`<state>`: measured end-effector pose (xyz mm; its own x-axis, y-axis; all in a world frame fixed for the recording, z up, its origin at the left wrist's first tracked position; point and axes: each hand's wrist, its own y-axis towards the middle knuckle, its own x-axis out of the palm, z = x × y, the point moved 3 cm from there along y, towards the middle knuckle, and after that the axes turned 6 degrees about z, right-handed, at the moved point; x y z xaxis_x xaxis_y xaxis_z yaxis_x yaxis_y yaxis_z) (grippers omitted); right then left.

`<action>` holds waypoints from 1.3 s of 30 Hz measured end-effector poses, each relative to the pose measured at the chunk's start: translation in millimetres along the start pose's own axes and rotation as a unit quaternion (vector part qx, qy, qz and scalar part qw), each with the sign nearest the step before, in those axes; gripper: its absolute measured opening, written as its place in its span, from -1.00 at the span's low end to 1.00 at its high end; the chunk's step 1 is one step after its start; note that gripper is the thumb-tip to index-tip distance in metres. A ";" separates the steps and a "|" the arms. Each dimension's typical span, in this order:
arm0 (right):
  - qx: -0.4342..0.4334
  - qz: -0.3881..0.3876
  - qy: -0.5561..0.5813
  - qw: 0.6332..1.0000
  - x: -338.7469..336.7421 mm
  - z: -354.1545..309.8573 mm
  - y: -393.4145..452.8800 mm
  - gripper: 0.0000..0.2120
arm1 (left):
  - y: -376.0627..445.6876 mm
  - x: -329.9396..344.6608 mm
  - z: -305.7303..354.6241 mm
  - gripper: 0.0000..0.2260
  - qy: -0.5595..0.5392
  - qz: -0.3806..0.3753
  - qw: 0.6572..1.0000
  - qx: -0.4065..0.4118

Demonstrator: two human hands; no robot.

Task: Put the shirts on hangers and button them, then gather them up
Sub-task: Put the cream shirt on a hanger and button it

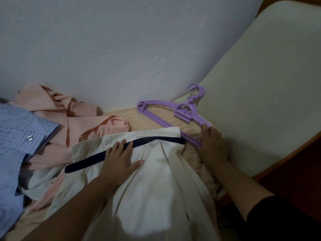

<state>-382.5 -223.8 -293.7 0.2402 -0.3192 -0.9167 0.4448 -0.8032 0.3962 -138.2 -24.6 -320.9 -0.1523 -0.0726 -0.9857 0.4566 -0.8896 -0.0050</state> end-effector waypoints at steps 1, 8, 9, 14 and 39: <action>0.005 0.007 -0.019 1.000 0.0 -1.8 -1.3 -0.31 | -0.2 0.9 -0.4 0.02 0.003 0.001 1.000 0.000; 0.012 0.012 -0.030 0.999 3.3 -0.8 -4.2 -0.36 | 0.4 9.4 0.4 0.00 0.039 0.009 0.999 -0.013; 0.013 0.007 -0.031 0.999 4.6 0.8 -4.3 -0.37 | 0.5 10.4 1.4 -0.04 0.039 0.010 0.999 -0.016; -0.003 -0.009 -0.012 1.000 8.7 6.3 -5.3 -0.32 | -1.6 11.5 3.8 -0.09 0.028 0.020 0.999 -0.021; 0.091 -0.055 0.111 0.988 -11.2 13.3 -23.3 -0.34 | -1.2 10.8 3.6 -0.07 0.019 0.030 0.999 -0.016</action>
<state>-407.0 -208.2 -293.3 0.3911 -0.1225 -0.9122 0.3209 -0.9108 0.2599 -143.6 -26.0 -331.0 -0.0903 -0.1077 -0.9901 0.4923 -0.8690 0.0497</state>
